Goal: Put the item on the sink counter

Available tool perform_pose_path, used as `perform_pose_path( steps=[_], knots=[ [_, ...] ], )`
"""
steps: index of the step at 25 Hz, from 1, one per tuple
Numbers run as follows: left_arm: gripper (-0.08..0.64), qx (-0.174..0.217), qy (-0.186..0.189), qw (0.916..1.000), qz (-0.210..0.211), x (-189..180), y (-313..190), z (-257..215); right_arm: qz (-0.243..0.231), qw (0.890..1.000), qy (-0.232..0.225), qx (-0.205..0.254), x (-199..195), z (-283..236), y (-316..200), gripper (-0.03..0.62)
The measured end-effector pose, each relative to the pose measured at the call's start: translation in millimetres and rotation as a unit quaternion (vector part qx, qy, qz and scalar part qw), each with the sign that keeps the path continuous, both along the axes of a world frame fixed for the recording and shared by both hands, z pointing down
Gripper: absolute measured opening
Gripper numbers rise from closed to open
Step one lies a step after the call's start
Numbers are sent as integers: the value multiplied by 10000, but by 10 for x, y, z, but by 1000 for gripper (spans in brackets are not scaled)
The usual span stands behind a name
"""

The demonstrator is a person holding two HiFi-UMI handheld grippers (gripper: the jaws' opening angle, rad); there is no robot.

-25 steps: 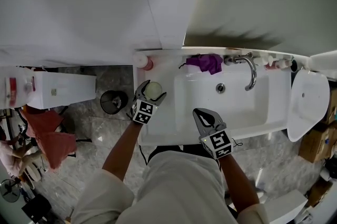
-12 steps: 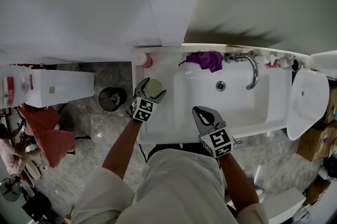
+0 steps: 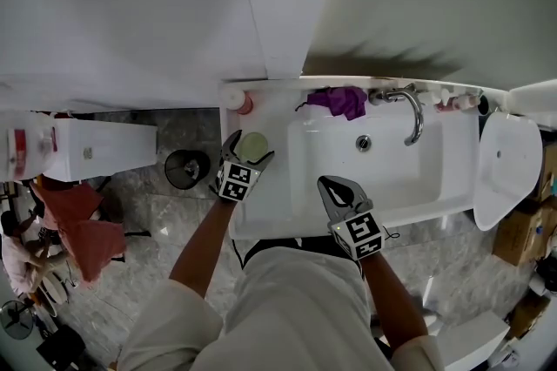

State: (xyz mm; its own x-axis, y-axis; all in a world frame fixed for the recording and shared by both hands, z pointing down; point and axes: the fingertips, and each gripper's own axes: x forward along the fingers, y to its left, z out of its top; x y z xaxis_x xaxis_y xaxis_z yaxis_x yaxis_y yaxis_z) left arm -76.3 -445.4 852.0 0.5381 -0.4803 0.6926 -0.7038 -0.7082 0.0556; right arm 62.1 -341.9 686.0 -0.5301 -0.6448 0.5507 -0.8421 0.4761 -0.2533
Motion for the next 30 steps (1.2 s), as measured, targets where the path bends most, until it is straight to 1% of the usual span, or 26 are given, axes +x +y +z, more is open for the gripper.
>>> perform_pose_path(
  steps=[4, 11, 14, 17, 23, 30],
  knots=[
    [453, -26, -8, 9999, 102, -33, 120, -65, 59, 10000, 18, 45, -36, -71, 82, 11],
    [453, 212, 129, 9996, 124, -136, 258, -356, 202, 9995, 69, 243, -102, -242, 254, 11],
    [453, 392, 216, 9990, 20, -203, 317, -650, 285, 9989, 109, 352, -115, -317, 348, 11],
    [453, 617, 314, 9976, 14, -243, 391, -957, 366, 9982, 131, 451, -141, -392, 445, 11],
    [451, 851, 475, 9951, -146, -318, 590, -1489, 419, 9968, 281, 622, -159, -571, 567, 11],
    [443, 1089, 736, 9908, -323, -286, 928, -2005, 241, 9958, 382, 798, -107, -760, 691, 11]
  ],
)
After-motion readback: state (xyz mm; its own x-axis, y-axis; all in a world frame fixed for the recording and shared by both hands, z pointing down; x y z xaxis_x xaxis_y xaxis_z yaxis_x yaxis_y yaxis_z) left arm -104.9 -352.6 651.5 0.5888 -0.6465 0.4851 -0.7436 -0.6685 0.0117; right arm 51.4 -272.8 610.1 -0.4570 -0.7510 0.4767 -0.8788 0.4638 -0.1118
